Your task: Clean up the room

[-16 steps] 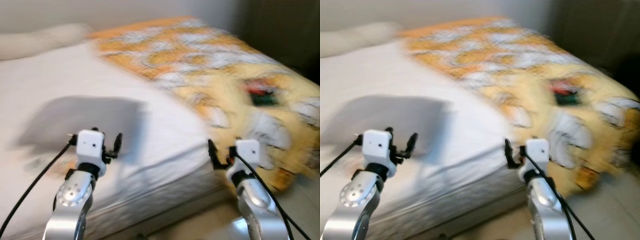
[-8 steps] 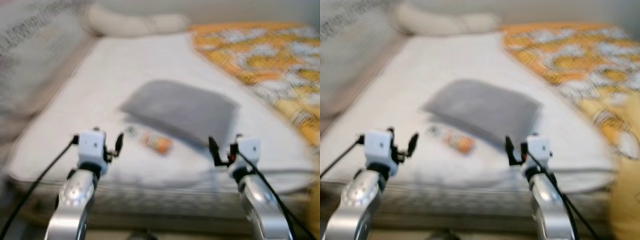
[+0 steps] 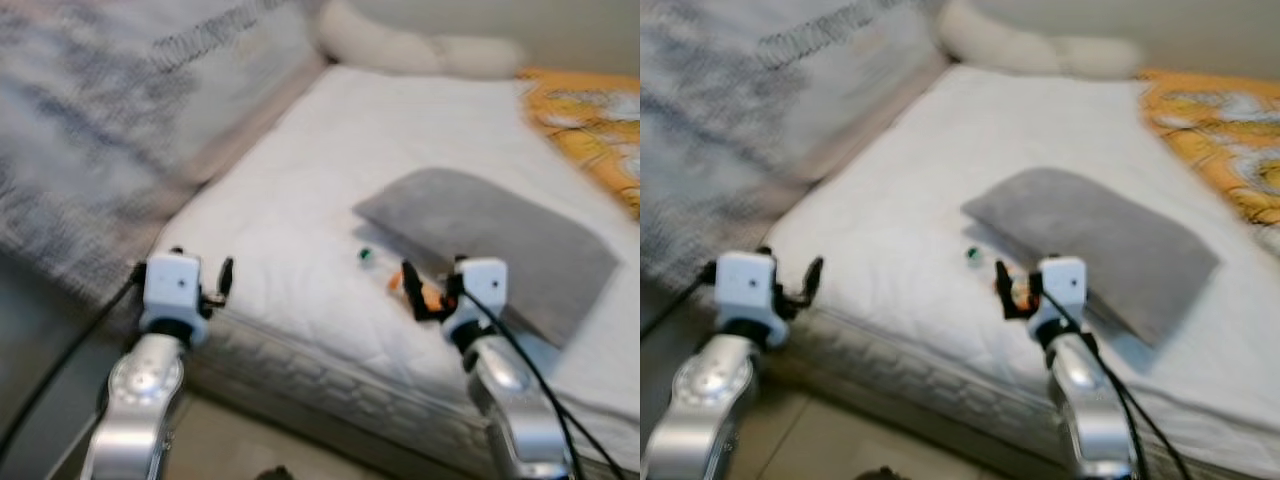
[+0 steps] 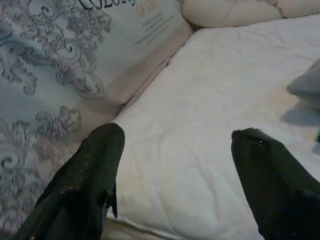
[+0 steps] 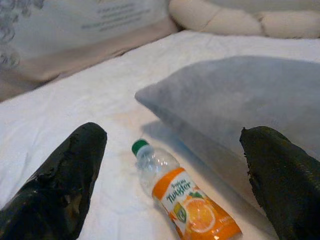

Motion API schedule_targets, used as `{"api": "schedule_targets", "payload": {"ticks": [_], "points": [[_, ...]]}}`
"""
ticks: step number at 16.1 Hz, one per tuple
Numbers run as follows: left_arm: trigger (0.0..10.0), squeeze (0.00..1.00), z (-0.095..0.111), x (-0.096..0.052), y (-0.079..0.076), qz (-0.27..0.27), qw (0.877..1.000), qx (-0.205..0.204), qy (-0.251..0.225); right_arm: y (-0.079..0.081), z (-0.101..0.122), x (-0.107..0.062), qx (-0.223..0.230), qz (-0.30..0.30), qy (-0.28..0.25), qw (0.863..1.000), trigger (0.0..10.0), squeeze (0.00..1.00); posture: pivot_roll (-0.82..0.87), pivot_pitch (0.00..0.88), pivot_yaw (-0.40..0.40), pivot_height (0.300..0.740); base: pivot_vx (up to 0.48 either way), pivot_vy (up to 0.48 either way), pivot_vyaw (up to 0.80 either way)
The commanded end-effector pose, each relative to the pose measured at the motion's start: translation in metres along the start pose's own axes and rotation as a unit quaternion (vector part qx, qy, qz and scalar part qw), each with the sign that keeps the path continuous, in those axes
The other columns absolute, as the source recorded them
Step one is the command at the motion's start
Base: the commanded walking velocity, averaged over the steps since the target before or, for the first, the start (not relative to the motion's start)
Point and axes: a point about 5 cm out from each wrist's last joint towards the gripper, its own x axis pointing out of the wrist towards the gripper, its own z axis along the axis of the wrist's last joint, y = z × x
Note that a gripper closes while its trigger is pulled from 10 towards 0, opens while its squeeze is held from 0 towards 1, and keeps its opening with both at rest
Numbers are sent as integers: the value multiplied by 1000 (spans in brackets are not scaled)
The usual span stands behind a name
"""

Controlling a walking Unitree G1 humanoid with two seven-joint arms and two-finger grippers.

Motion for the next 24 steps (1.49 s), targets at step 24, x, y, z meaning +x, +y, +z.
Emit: {"api": "schedule_targets", "payload": {"ticks": [24], "points": [[10000, 0, 3, 0, -2, -15, 1000, 9, -7, 3, 0, 18, -91, 62, 33, 993, 10000, 0, 34, 0, 34, 740, 34, 0, 133]]}}
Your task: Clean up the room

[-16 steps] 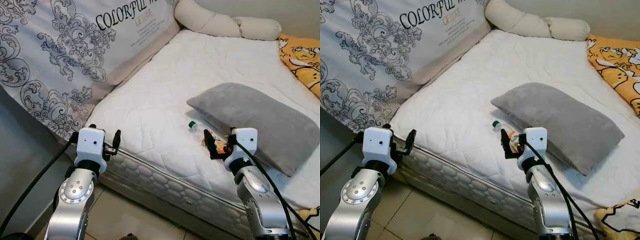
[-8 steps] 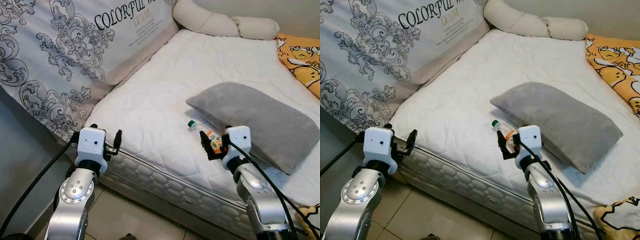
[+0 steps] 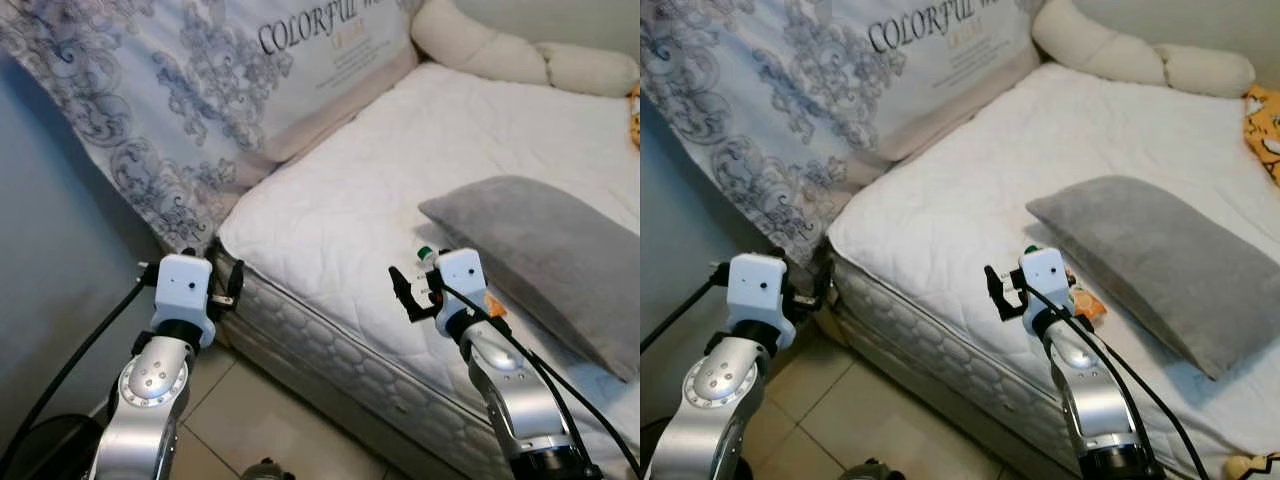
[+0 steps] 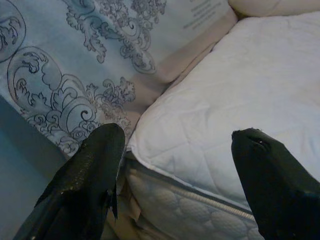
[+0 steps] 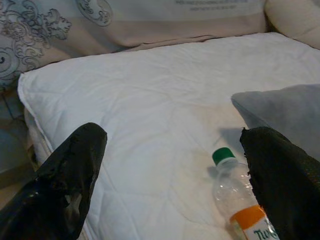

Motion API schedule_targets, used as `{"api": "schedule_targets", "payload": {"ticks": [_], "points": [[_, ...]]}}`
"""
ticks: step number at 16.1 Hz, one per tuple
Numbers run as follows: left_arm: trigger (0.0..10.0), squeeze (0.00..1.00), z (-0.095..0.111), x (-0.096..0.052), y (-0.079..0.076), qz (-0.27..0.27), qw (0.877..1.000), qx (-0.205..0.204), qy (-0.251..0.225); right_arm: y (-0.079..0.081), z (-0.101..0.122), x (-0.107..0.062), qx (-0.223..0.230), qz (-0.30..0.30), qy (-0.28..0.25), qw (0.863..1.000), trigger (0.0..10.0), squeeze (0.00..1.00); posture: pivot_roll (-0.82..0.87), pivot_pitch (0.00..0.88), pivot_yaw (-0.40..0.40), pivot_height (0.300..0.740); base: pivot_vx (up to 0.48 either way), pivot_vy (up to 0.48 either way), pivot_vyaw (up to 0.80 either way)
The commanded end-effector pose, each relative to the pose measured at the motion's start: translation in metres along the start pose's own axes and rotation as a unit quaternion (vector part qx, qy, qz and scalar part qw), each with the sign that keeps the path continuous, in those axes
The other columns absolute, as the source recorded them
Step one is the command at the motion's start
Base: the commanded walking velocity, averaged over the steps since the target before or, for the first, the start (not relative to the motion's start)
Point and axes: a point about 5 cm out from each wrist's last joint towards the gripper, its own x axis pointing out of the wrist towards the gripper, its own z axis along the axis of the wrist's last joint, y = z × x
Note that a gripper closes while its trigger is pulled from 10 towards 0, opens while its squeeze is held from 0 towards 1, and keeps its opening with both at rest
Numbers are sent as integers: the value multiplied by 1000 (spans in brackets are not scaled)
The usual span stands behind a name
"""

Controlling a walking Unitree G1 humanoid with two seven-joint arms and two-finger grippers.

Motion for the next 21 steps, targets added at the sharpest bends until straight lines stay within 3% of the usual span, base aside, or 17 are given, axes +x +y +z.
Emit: {"api": "schedule_targets", "payload": {"ticks": [1, 5, 9, 13, 16, 19, 21], "points": [[10000, 0, 3, 0, 0, -3, 1000, 2, -5, -1, 0, 0, -3, -3, 0, 1000, 10000, 0, 34, 0, 34, 740, 281, 0, 0], [10000, 0, 2, 3, 0, -9, 1000, 1, -3, -5, -4, -2, 23, -28, 6, 999, 10000, 0, 31, 0, 39, 740, 351, 0, 0], [10000, 0, -1, 5, 1, -11, 1000, -1, 2, -4, -5, -6, 35, -40, 4, 999, 10000, 0, 18, 0, 48, 740, 368, 0, -578], [10000, 0, -1, 4, -1, -14, 1000, -3, 2, -6, -4, -5, 24, -33, 4, 999, 10000, 0, 14, 0, 45, 740, 325, 0, 0], [10000, 0, -7, 0, -3, -36, 999, 11, 15, -8, -8, -2, -14, -1, 42, 999, 10000, 0, 15, 0, 36, 740, 0, 0, 0], [10000, 0, -14, -5, -9, -120, 991, 32, 44, -10, -12, 9, -42, 33, 89, 995, 10000, 0, 23, 0, 29, 740, 0, 0, 0], [10000, 0, -18, -7, -15, -209, 974, 52, 71, -9, -17, 20, -87, 80, 131, 984, 10000, 0, 30, 0, 25, 740, 0, 0, 0]]}}
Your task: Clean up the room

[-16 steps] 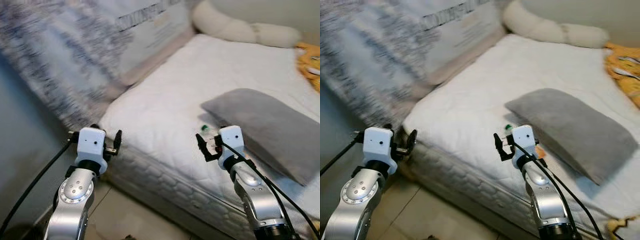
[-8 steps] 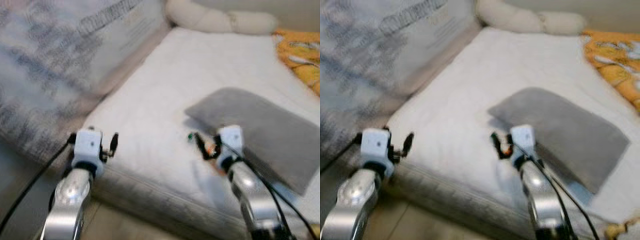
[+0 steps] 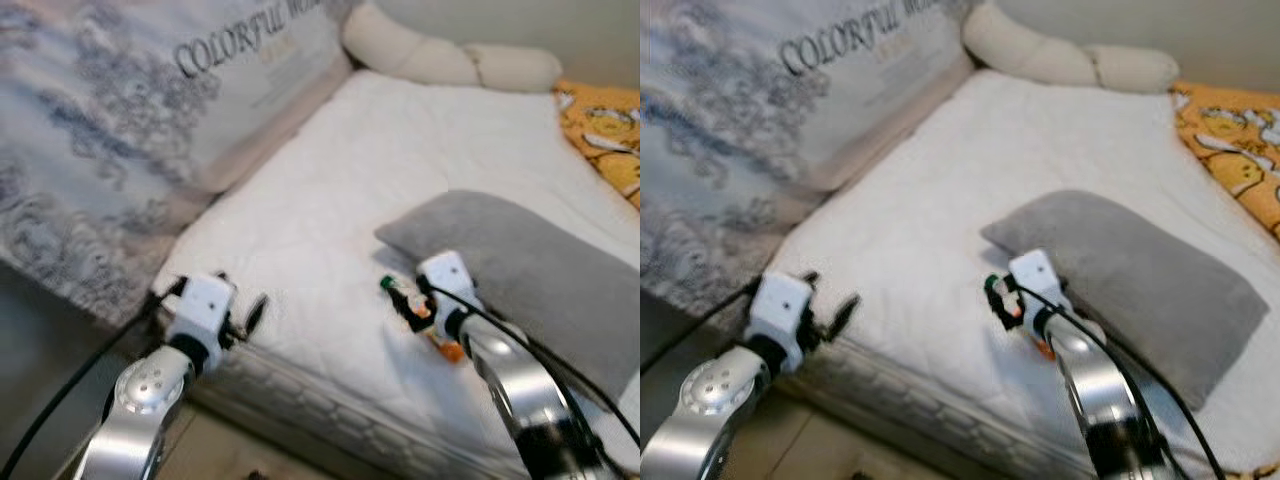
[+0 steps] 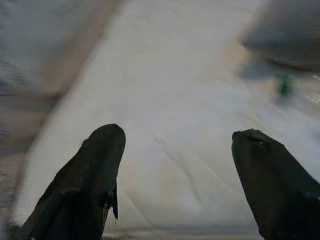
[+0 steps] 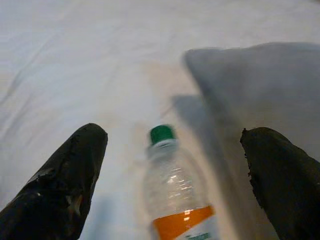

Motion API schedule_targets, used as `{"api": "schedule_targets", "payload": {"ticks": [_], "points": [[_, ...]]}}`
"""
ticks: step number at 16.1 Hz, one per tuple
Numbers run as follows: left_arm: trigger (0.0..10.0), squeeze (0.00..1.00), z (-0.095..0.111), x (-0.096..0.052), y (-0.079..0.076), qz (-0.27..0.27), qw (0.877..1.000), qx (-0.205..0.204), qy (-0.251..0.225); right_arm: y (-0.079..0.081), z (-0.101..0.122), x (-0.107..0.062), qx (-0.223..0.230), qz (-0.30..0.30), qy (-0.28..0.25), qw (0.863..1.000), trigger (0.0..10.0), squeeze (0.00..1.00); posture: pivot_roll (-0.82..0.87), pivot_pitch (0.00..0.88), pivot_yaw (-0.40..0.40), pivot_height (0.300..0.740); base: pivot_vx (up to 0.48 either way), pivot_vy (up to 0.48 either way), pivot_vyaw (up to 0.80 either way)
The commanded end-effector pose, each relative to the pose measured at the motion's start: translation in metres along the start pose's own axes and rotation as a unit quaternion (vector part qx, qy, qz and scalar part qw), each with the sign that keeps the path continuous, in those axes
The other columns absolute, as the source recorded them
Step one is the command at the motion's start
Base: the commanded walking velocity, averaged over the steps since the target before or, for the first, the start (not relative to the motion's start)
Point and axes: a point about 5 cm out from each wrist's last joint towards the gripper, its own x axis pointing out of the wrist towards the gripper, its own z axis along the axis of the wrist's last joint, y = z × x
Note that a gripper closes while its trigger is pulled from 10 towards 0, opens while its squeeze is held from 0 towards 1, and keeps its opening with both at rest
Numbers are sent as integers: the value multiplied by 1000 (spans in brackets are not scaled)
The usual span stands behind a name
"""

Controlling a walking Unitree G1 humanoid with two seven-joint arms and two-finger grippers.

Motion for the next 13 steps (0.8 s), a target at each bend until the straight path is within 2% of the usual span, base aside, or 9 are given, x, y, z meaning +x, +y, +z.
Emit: {"api": "schedule_targets", "payload": {"ticks": [1, 2, 3, 4, 6, 7, 9, 10, 13], "points": [[10000, 0, 2, 2, -4, -32, 999, 6, 3, -2, -3, 2, -18, 11, 22, 1000, 10000, 0, 30, 0, 25, 740, 0, 0, 0], [10000, 0, 2, 3, -4, -47, 999, 15, 7, -3, -5, 6, -26, 19, 39, 999, 10000, 0, 35, 0, 23, 740, 0, 0, 0], [10000, 0, 7, 10, -1, -87, 996, 36, 7, -10, -6, 16, -35, 30, 81, 996, 10000, 765, 37, 0, 21, 740, 0, 0, 0], [10000, 0, 9, 13, -1, -109, 993, 55, 7, -13, -5, 19, -30, 39, 96, 994, 10000, 1000, 39, 0, 21, 740, 0, 0, 0], [10000, 86, 9, 17, -2, -156, 984, 83, 22, -17, -11, 23, -37, 60, 153, 986, 10000, 1000, 34, 0, 23, 740, 0, 0, 0], [10000, 1000, 11, 20, -4, -184, 980, 77, 23, -22, -13, 25, -48, 54, 175, 982, 10000, 1000, 32, 0, 25, 740, 0, 0, 0], [10000, 1000, 17, 24, -7, -212, 974, 79, 17, -28, -15, 28, -59, 46, 204, 976, 10000, 745, 30, 0, 32, 740, 0, 0, 0], [10000, 1000, 18, 26, -8, -216, 973, 84, 18, -30, -19, 29, -67, 45, 219, 972, 10000, 0, 28, 0, 35, 740, 0, 0, 0], [10000, 988, 18, 28, -9, -229, 969, 86, 19, -31, -28, 29, -52, 37, 240, 969, 10000, 0, 26, 0, 44, 740, 0, 0, 0]]}}
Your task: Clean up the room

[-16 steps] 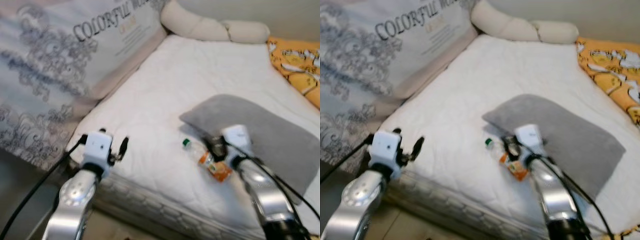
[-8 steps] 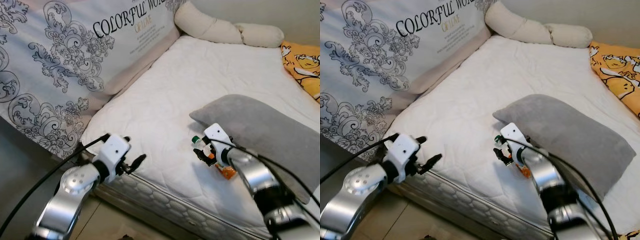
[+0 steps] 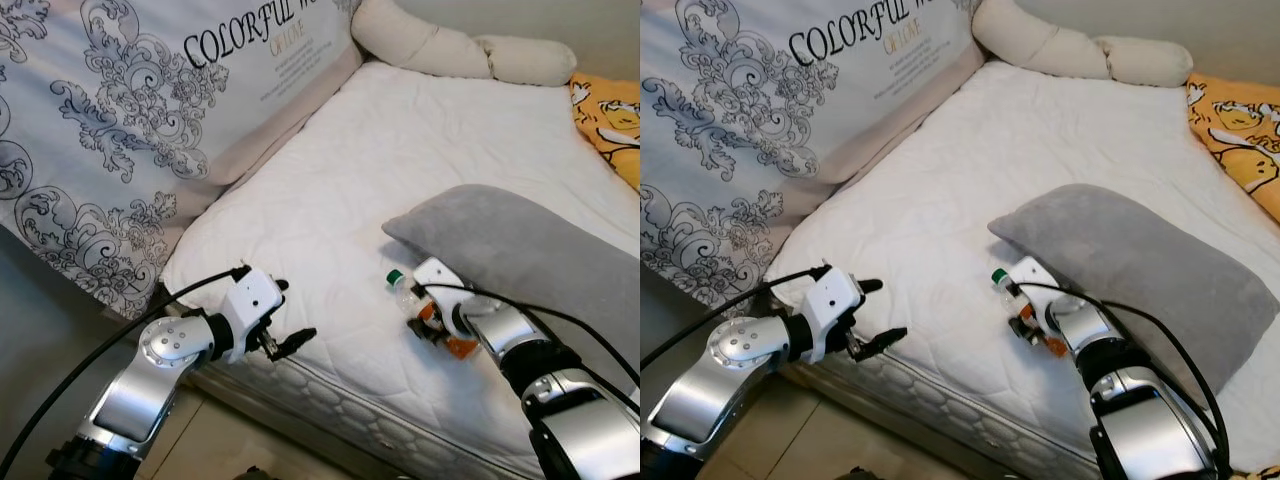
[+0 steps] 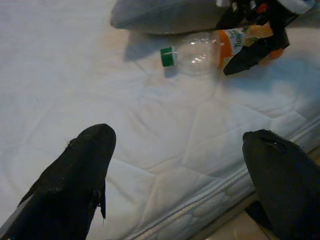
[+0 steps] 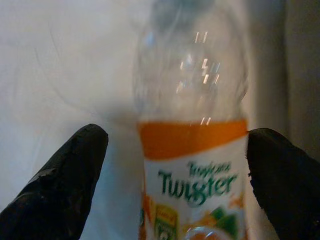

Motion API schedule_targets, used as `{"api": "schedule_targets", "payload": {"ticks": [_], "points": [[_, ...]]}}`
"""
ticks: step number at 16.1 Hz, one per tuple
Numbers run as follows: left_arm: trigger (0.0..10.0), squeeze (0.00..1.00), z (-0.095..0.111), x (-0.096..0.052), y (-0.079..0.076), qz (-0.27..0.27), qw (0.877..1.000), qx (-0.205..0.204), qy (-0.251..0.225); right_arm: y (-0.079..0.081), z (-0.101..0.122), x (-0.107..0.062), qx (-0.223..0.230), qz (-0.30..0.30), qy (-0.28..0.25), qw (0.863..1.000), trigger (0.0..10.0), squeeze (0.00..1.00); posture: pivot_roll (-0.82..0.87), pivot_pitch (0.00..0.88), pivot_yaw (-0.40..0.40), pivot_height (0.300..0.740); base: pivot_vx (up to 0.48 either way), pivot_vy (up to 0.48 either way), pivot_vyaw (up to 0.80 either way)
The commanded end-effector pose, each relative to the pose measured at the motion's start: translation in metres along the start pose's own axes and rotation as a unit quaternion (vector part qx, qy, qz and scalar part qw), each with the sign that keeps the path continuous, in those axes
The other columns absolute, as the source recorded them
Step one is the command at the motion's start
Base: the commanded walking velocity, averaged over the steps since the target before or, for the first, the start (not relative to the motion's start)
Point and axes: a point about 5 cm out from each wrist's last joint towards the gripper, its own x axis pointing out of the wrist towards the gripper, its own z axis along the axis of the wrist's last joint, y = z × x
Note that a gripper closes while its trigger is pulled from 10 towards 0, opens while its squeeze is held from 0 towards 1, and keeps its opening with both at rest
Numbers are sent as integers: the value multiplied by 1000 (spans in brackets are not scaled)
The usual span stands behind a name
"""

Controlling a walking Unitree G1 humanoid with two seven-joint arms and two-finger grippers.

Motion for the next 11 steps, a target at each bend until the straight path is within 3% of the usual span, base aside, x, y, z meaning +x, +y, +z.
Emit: {"api": "schedule_targets", "payload": {"ticks": [1, 2, 3, 4, 5, 11], "points": [[10000, 918, 3, 1, 0, -15, 1000, 3, 0, -4, -1, 1, 24, -17, 6, 1000, 10000, 0, 30, 0, 45, 740, 0, 0, 0], [10000, 898, 3, 1, 0, -17, 1000, 2, 0, -4, -3, 2, 28, -18, 8, 999, 10000, 0, 33, 0, 43, 740, 0, 0, 0], [10000, 890, 4, 1, 0, -18, 1000, 4, 1, -4, -4, 2, 26, -19, 11, 999, 3529, 0, 38, 0, 41, 740, 0, 0, 0], [10000, 886, 3, 1, 0, -18, 1000, 4, 2, -4, -5, 2, 33, -16, 15, 999, 2118, 0, 42, 0, 38, 740, 0, 0, 0], [10000, 886, 3, 0, 0, -18, 1000, 1, 3, -5, -6, 2, 37, -18, 21, 999, 0, 0, 44, 0, 37, 740, 0, 0, 0], [10000, 867, 1, 0, -8, -39, 999, -26, 9, -7, -13, 3, 51, -18, 21, 998, 0, 0, 53, 0, 34, 740, 0, 0, 0]]}}
